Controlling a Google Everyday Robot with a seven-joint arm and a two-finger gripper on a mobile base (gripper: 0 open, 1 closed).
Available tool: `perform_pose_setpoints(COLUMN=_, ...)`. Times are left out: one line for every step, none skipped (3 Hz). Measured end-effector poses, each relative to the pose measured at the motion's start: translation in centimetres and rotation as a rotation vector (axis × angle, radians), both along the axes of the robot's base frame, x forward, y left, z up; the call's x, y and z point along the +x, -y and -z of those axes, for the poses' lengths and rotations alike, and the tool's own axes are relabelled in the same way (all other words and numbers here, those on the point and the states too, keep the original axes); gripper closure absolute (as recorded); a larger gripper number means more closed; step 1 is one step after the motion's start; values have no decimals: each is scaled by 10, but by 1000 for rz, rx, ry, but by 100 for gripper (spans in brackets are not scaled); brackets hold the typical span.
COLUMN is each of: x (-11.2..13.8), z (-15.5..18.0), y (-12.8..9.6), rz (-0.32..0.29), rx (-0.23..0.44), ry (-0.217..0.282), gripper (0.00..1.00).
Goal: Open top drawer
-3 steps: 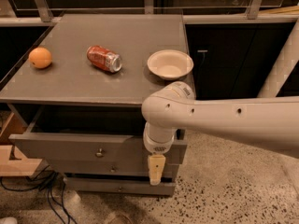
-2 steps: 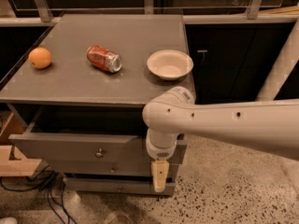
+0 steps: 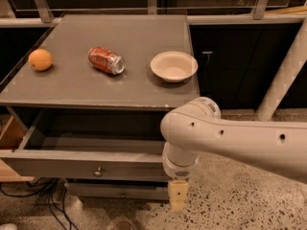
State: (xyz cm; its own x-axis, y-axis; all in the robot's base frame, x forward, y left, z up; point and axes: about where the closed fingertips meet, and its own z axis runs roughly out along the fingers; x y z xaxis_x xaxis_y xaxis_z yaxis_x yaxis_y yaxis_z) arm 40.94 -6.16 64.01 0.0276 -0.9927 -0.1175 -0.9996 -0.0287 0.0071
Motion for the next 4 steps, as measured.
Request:
perform_pose_setpoints(x=0, z=0, y=0, rz=0, rx=0, ry=0, gripper=0)
perform_pose_setpoints(x=2, z=6, y=-10, rz=-32, rx=-14, ry=-5, gripper=0)
perform_pose_setpoints(x=-2, z=19, y=-22, rz=-74, rx=-35, ry=-33, gripper=0)
perform_pose_setpoints(x=-3, z=19, y=-23, rz=-78, rx=-36, ry=-37, gripper=0)
